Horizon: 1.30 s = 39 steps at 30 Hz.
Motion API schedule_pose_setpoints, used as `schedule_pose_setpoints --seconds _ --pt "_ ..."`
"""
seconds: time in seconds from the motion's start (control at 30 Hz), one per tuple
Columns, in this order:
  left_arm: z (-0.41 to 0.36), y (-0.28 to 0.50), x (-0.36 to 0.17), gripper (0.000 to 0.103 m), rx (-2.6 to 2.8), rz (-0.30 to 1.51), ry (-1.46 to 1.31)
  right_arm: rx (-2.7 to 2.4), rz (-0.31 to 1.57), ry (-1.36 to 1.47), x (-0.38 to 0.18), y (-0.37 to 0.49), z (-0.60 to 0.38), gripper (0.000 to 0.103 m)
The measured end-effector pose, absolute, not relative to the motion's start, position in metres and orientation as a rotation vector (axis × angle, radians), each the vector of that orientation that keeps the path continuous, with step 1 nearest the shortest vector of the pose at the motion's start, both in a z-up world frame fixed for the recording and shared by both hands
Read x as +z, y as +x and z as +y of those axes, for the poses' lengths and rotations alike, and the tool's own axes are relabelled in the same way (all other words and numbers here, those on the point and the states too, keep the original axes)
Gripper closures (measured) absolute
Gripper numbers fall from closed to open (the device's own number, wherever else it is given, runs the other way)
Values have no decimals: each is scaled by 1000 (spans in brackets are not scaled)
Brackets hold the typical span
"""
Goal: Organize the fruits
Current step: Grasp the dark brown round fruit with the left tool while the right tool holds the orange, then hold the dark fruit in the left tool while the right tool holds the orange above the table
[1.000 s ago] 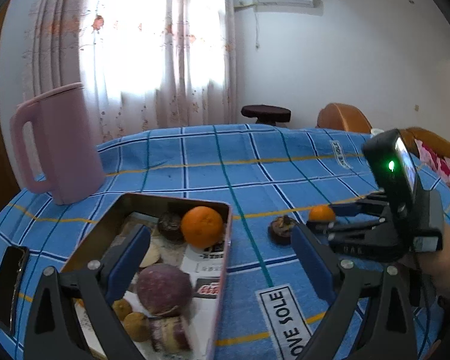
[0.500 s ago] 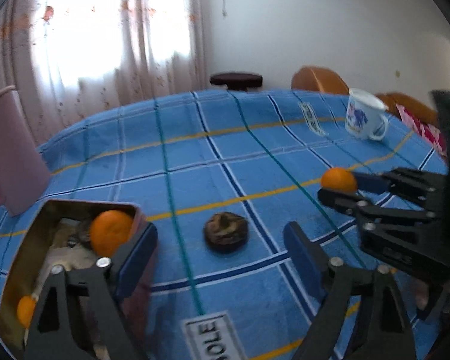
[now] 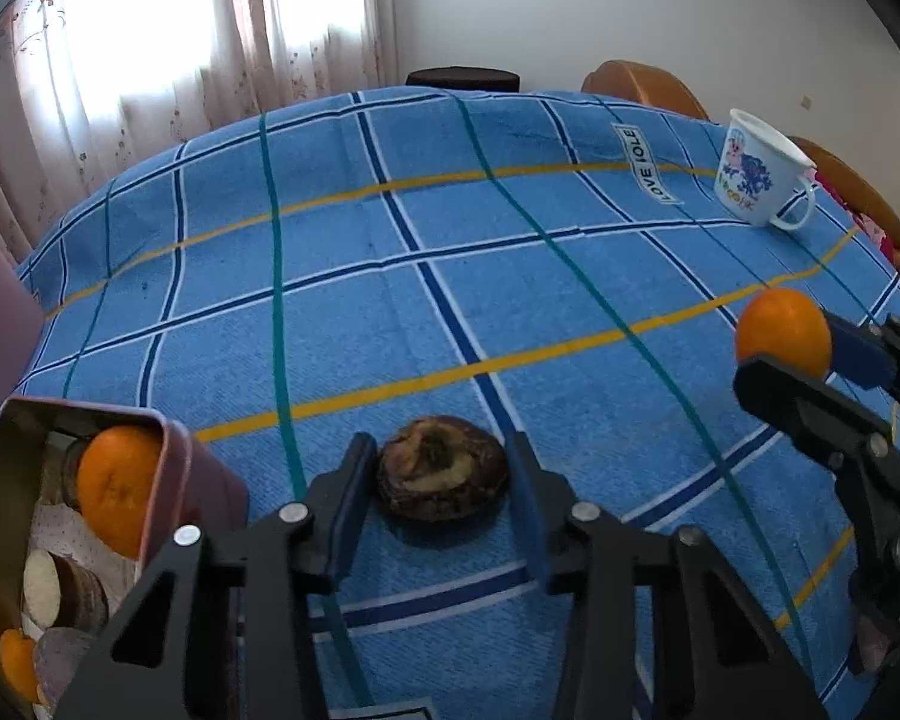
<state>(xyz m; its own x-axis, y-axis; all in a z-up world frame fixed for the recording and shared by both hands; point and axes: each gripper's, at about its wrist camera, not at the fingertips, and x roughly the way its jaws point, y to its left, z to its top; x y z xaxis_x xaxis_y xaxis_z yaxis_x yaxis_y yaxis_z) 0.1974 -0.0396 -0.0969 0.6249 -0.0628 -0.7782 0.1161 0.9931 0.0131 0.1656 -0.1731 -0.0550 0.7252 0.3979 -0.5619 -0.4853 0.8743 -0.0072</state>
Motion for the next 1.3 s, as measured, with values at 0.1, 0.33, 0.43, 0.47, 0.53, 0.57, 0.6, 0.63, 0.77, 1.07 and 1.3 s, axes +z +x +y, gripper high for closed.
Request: schedule_pose_setpoints --seconds 0.1,0.33,0.43,0.47,0.53,0.57,0.6,0.63,0.77,1.07,1.3 --pt "-35 195 -95 58 -124 880 31 491 564 -156 -54 162 -174 65" --pt "-35 174 -81 58 -129 785 17 496 522 -157 -50 156 -176 65" --pt "-37 169 -77 58 -126 756 21 494 511 -158 -49 154 -176 65" --pt "-36 168 -76 58 -126 748 23 493 505 -158 -49 153 -176 65" --pt "-38 163 -73 58 -118 724 31 494 490 -159 -47 151 -177 65" --pt "-39 162 -72 58 -116 715 33 493 479 -160 -47 149 -177 65" --pt "-39 161 -72 58 -114 707 35 493 472 -161 -46 147 -178 65" --pt "-39 160 -71 58 -110 699 38 493 463 -162 -46 146 -178 65" --pt "-40 153 -67 58 -101 660 49 493 430 -158 -43 140 -181 65" --pt "-41 142 -61 58 -78 597 56 485 385 -155 -39 134 -183 65" --pt "-43 134 -57 58 -67 556 64 480 356 -157 -37 129 -184 65"
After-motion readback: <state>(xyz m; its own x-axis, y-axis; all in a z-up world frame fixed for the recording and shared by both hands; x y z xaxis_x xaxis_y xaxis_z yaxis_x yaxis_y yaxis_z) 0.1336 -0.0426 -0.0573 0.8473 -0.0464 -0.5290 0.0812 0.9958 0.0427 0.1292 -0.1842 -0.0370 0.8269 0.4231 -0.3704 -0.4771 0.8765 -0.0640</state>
